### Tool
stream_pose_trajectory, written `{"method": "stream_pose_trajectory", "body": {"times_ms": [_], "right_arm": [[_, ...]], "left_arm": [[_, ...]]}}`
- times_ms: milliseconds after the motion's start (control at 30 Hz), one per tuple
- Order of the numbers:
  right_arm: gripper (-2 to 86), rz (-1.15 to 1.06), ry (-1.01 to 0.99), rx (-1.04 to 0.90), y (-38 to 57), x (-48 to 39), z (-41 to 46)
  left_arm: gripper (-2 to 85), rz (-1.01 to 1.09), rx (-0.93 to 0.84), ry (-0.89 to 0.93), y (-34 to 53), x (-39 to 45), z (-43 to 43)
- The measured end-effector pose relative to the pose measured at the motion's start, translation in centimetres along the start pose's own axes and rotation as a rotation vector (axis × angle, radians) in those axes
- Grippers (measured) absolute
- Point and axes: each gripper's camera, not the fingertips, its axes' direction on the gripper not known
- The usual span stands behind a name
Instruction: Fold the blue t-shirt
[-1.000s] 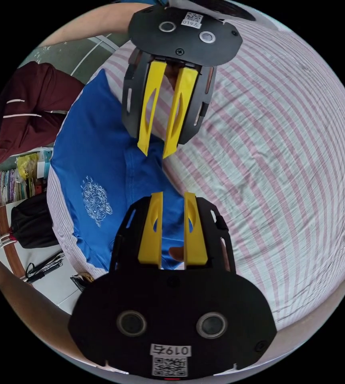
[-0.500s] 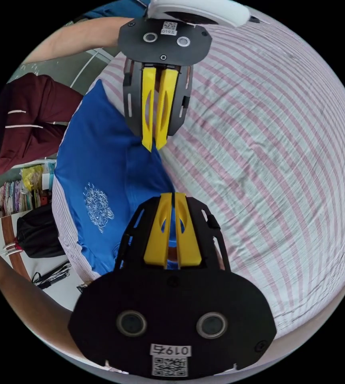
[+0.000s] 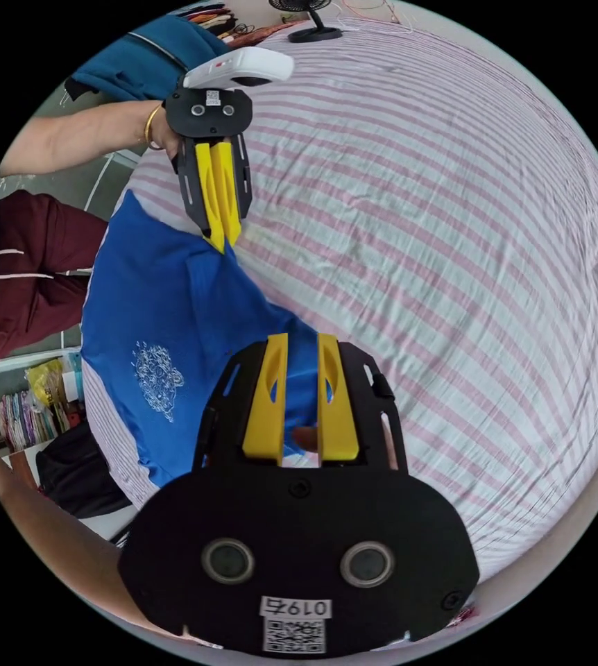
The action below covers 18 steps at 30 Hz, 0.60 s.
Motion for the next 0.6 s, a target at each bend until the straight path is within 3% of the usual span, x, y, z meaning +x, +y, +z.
{"method": "stream_pose_trajectory", "body": {"times_ms": [200,600], "right_arm": [[7.9,0.032,0.069,-0.013,3.0,1.2,1.5],[7.3,0.302,-0.211,0.123,11.3,7.1,8.7]], "left_arm": [[0.9,0.010,0.004,-0.029,0.7,0.3,-0.1],[1.0,0.015,0.010,-0.035,2.7,0.4,-0.5]]}}
